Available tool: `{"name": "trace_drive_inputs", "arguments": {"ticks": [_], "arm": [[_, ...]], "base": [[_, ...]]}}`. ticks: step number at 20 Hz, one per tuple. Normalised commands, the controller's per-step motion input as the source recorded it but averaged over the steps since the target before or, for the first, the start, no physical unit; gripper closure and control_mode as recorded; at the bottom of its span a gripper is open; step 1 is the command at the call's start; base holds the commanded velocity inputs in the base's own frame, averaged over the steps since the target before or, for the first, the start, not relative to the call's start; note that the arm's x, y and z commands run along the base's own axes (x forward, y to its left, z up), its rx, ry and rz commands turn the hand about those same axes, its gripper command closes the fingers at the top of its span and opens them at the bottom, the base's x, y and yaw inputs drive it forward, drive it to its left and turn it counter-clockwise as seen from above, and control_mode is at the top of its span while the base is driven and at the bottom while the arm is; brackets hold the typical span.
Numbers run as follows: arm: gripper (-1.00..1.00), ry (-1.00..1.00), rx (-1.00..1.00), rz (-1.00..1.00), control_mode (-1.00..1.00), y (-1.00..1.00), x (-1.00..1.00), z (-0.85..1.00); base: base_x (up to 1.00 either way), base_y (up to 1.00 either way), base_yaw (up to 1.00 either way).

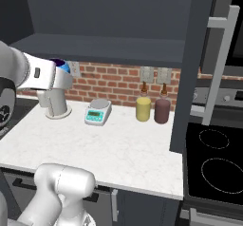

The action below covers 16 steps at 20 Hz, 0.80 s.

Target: Gather all objects into one cabinet and sort the glasses and bowls to opposite sides.

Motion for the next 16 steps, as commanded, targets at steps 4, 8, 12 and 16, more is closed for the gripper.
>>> {"name": "trace_drive_inputs", "arguments": {"ticks": [4,8,12,16], "arm": [[1.0,0.06,0.0,0.03,-1.0,0.2,-0.1,-0.15],[1.0,0.01,0.0,0.04,-1.0,0.01,-0.13,-0.2],[1.0,0.0,0.0,0.02,-1.0,0.0,-0.16,-0.37],[1.0,0.0,0.0,0.0,-1.0,0.0,-0.06,-0.27]], "base": [[0.0,0.0,0.0],[0.0,0.0,0.0],[0.0,0.0,0.0],[0.0,0.0,0.0]]}}
